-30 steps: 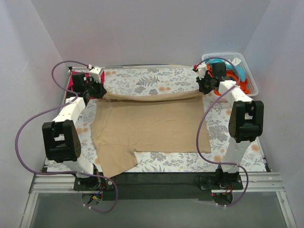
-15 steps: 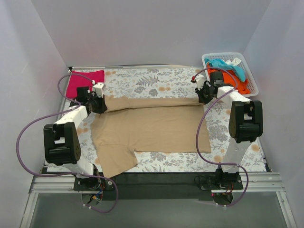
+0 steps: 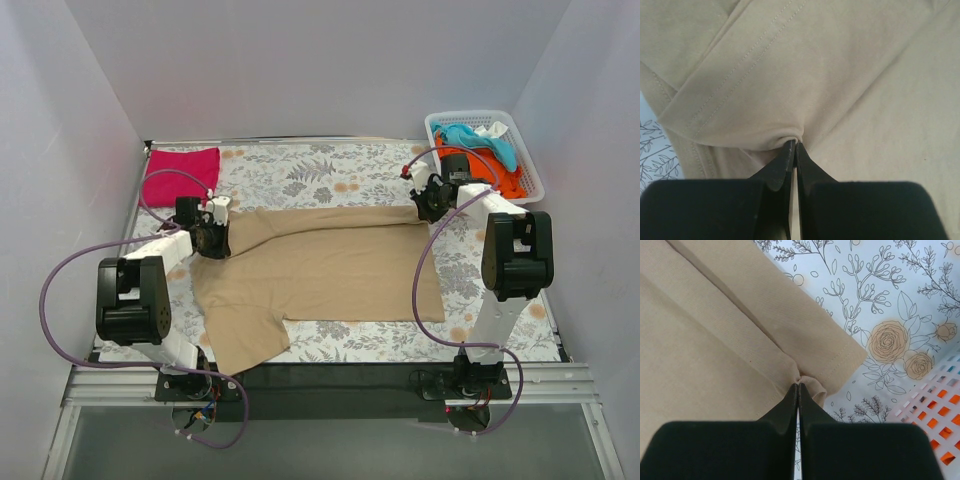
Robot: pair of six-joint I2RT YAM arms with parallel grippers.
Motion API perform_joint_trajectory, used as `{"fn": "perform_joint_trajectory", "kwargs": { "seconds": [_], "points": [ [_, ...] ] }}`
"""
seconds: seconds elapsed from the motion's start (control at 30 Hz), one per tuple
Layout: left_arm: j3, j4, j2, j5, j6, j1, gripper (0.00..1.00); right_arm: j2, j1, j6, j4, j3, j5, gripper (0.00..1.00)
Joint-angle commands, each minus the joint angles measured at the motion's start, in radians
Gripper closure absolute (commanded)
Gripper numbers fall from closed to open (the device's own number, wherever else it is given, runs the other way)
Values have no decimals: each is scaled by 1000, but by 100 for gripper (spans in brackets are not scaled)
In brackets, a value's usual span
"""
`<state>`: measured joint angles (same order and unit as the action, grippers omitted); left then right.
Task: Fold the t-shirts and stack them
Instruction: Fold the tshirt
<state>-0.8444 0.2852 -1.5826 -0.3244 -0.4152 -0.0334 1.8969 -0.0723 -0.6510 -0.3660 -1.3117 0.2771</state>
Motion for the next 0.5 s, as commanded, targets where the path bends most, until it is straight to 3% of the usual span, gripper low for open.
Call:
{"fn": "perform_joint_trajectory", "kwargs": {
  "seconds": [0.0, 0.1, 0.17, 0.37, 0.47],
  "points": [
    [-33, 75, -26, 48, 10, 0, 96, -33, 5, -32, -43, -4, 22, 99],
    [-90, 167, -36, 3, 30, 1, 76, -36, 3, -56, -85, -24, 36, 78],
    [-116, 205, -1, -34, 67, 0, 58, -59, 5, -78, -122, -29, 48, 71],
    [-301, 290, 30, -137, 113, -2, 55, -157, 5, -101, -162, -41, 53, 57],
    [-393, 292, -40, -122, 102, -2, 57, -145, 5, -69, -162, -87, 76, 64]
  ]
}}
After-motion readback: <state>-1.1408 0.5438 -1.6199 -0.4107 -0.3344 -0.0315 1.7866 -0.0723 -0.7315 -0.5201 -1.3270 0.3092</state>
